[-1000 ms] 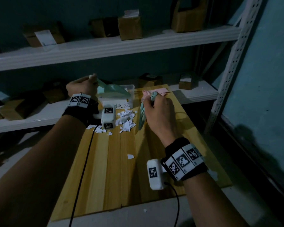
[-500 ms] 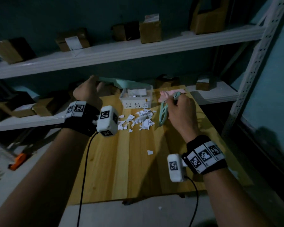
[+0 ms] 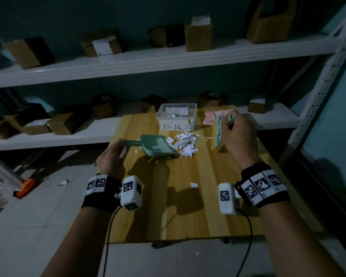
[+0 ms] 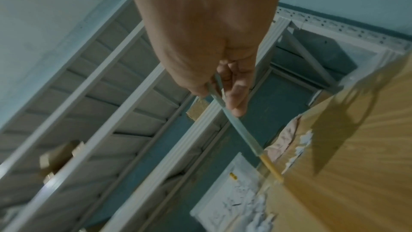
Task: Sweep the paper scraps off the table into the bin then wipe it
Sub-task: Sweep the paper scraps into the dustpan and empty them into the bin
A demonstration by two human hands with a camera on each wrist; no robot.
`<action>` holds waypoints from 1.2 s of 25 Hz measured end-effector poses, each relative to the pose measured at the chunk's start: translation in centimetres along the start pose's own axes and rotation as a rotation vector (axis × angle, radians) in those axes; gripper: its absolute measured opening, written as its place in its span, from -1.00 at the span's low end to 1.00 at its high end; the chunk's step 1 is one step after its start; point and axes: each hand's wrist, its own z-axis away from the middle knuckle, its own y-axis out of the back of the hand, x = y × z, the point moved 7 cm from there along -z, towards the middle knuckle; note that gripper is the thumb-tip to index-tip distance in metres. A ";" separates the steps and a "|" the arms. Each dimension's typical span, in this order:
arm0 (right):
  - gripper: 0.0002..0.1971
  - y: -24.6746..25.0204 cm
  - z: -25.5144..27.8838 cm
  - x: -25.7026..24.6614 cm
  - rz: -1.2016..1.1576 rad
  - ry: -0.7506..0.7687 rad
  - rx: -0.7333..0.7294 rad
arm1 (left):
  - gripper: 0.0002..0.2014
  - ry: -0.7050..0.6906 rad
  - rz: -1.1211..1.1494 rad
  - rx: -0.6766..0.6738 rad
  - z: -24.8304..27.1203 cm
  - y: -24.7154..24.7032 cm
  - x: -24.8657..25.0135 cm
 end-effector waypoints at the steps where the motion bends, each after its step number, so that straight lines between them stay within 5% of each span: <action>1: -0.78 -0.4 0.1 -0.2 0.087 0.046 -0.008 | -0.58 0.017 0.031 -0.001 -0.1 0.6 -0.3; 2: -0.77 -1.2 0.0 -0.1 0.107 0.060 -0.044 | -0.60 0.058 0.059 -0.029 0.6 0.9 -0.8; 4: -0.74 -2.9 0.2 -0.1 0.205 0.075 -0.141 | -0.65 -0.035 -0.272 -0.030 0.4 1.5 -1.0; 6: -0.77 -4.9 0.7 -0.1 0.222 0.081 -0.261 | -0.62 0.122 0.030 -0.136 0.5 1.5 -1.9; 8: -0.78 -6.6 1.4 -0.7 0.183 0.125 -0.367 | -0.64 -0.006 -0.133 -0.130 0.3 1.6 -1.0; 14: -0.75 -8.9 4.1 -5.1 0.051 0.244 -0.437 | -0.70 -0.009 -0.189 -0.170 1.7 0.8 -1.0; 21: -0.78 -8.0 4.3 -6.8 0.072 0.277 -0.310 | -0.79 0.019 -0.280 -0.152 2.3 0.6 -1.5; 26: -0.75 -7.1 3.7 -5.8 -0.204 0.174 -0.298 | -0.75 0.045 -0.276 -0.121 1.9 0.6 -1.9; 30: -0.76 -4.7 3.2 -5.4 -0.235 0.175 -0.154 | -0.81 0.072 -0.200 -0.111 2.0 0.5 -2.3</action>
